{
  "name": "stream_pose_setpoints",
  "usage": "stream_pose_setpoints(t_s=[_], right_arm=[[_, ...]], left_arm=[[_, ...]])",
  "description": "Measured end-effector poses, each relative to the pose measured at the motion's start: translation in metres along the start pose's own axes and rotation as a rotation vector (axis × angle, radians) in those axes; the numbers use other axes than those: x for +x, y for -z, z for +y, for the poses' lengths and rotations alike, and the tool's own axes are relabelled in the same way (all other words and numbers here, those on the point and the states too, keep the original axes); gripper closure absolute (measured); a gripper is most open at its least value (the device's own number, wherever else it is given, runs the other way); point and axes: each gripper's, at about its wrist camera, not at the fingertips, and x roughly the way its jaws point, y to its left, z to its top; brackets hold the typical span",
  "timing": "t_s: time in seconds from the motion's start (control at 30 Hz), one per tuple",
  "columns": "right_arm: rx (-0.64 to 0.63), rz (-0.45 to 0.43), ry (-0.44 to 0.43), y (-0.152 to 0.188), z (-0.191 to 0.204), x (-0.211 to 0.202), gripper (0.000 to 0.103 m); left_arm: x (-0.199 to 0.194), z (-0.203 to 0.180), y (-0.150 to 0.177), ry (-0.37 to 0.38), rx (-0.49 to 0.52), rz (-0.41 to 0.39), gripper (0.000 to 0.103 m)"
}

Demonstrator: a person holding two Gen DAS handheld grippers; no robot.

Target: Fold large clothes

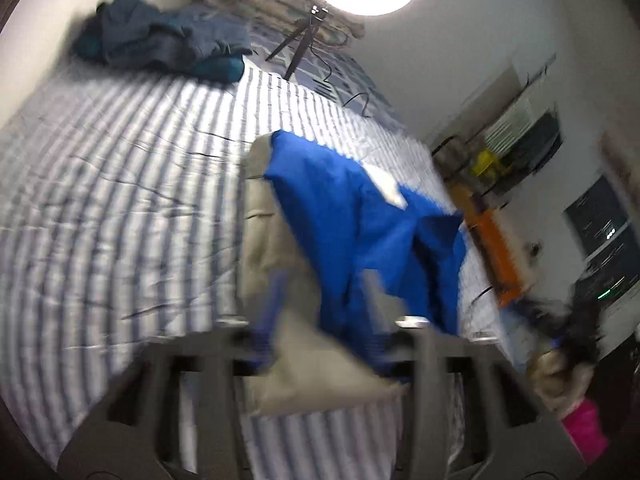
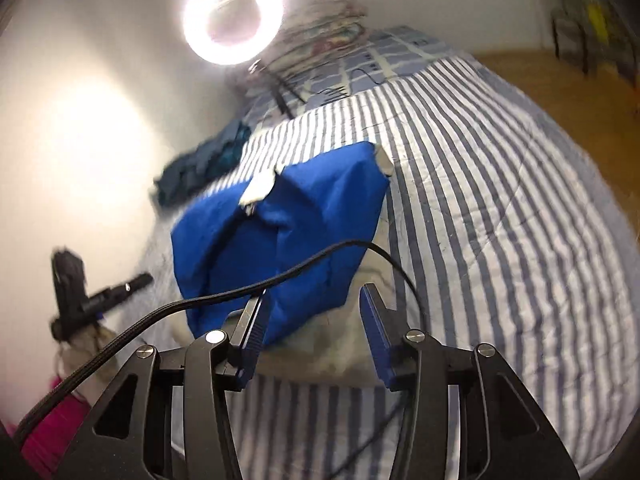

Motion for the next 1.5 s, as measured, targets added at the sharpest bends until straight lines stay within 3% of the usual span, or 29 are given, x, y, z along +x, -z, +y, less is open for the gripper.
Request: stream_pose_setpoints(t_s=[0.23, 0.43, 0.47, 0.5, 0.53, 0.57, 0.67, 0.73, 0.8, 0.87, 0.97, 1.27, 1.4, 1.5], right_arm=[[0.170, 0.047, -0.050, -0.021, -0.038, 0.057, 0.058], [0.228, 0.071, -0.088, -0.021, -0.044, 0.087, 0.058], [0.220, 0.080, -0.082, -0.019, -0.041, 0.092, 0.059], [0.211, 0.076, -0.067, -0.017, -0.038, 0.093, 0.062], [0.194, 0.068, -0.052, -0.016, -0.034, 0.093, 0.075], [0.177, 0.067, -0.055, -0.015, -0.028, 0.092, 0.086], [0.106, 0.046, -0.063, -0.015, -0.012, 0.082, 0.087], [0.081, 0.048, -0.092, -0.015, -0.006, 0.080, 0.083], [0.123, 0.071, -0.099, -0.015, -0.011, 0.086, 0.074], [0.192, 0.095, -0.110, -0.012, -0.022, 0.096, 0.074], [0.236, 0.105, -0.107, -0.009, -0.026, 0.102, 0.100], [0.183, 0.041, -0.131, -0.006, 0.001, 0.038, 0.101], [0.165, 0.044, -0.160, 0.016, 0.012, 0.008, 0.101], [0.112, 0.082, -0.099, 0.041, 0.015, 0.012, 0.101]], left_arm=[[0.048, 0.009, -0.016, 0.035, -0.146, 0.081, 0.049], [0.074, 0.007, -0.003, 0.050, -0.162, 0.114, 0.052], [0.075, 0.006, 0.000, 0.056, -0.159, 0.110, 0.058], [0.076, 0.004, 0.001, 0.055, -0.158, 0.113, 0.081], [0.078, 0.003, 0.003, 0.059, -0.159, 0.123, 0.097], [0.078, 0.002, 0.004, 0.066, -0.158, 0.124, 0.098], [0.073, -0.004, 0.005, 0.082, -0.138, 0.111, 0.100], [0.072, -0.007, 0.006, 0.085, -0.128, 0.110, 0.100], [0.075, -0.006, 0.006, 0.065, -0.138, 0.127, 0.100], [0.076, -0.006, 0.005, 0.062, -0.134, 0.126, 0.100], [0.067, -0.009, 0.006, 0.051, -0.128, 0.097, 0.103], [0.012, -0.030, 0.024, 0.102, -0.098, 0.063, 0.103], [-0.005, -0.027, 0.045, 0.094, -0.070, 0.072, 0.103], [0.005, -0.016, 0.068, 0.046, -0.057, 0.104, 0.103]])
